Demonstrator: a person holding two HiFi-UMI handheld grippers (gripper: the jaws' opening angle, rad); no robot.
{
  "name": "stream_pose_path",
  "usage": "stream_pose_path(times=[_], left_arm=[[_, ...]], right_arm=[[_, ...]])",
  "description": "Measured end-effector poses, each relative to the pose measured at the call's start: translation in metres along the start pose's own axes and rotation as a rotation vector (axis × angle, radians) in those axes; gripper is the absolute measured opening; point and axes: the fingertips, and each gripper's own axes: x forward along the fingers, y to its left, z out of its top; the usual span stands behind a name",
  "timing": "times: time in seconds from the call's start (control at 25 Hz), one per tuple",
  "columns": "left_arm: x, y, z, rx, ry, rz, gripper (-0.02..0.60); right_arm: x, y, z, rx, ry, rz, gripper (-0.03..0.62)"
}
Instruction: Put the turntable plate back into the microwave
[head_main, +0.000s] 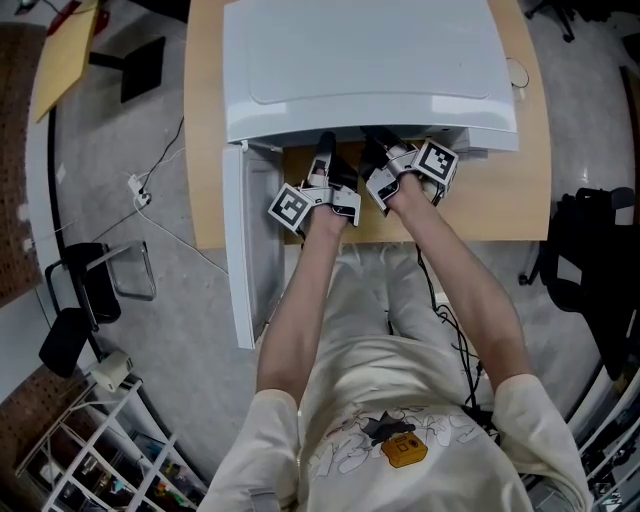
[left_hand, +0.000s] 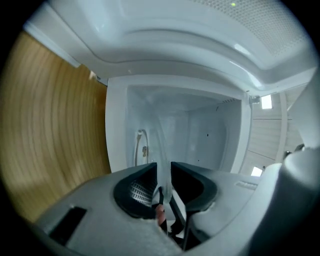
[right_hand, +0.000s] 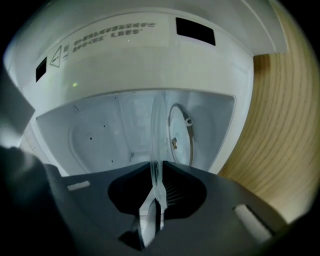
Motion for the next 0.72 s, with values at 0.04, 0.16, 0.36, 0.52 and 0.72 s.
stream_pose_path(times=[0.04,0.16,0.36,0.52,0.72], left_arm=[[0.000,-0.001,0.000,0.006,0.005,-0.003,0.081],[0.004,-0.001,0.002,0.023,0.006,0.005,0.048],[0.013,-0.001,0.001,0.010,0.014,0.028,0.040],[0.011,0.015,0.004,0.042,0.023,0.094,0.034],[0.009,0.033,0.000,0.036,0.034,0.136,0.029]], right_arm=[[0.001,0.001,0.002,0.008,-0.009,0.004,0.053],[0.005,-0.002,0.007,0.013,-0.029,0.000,0.051],[0.006,-0.007,0.013,0.016,-0.064,-0.012,0.040],[0.002,-0.006,0.009,0.035,-0.052,-0.015,0.123],[-0.014,-0.020,0.003,0.034,-0.032,-0.083,0.102]])
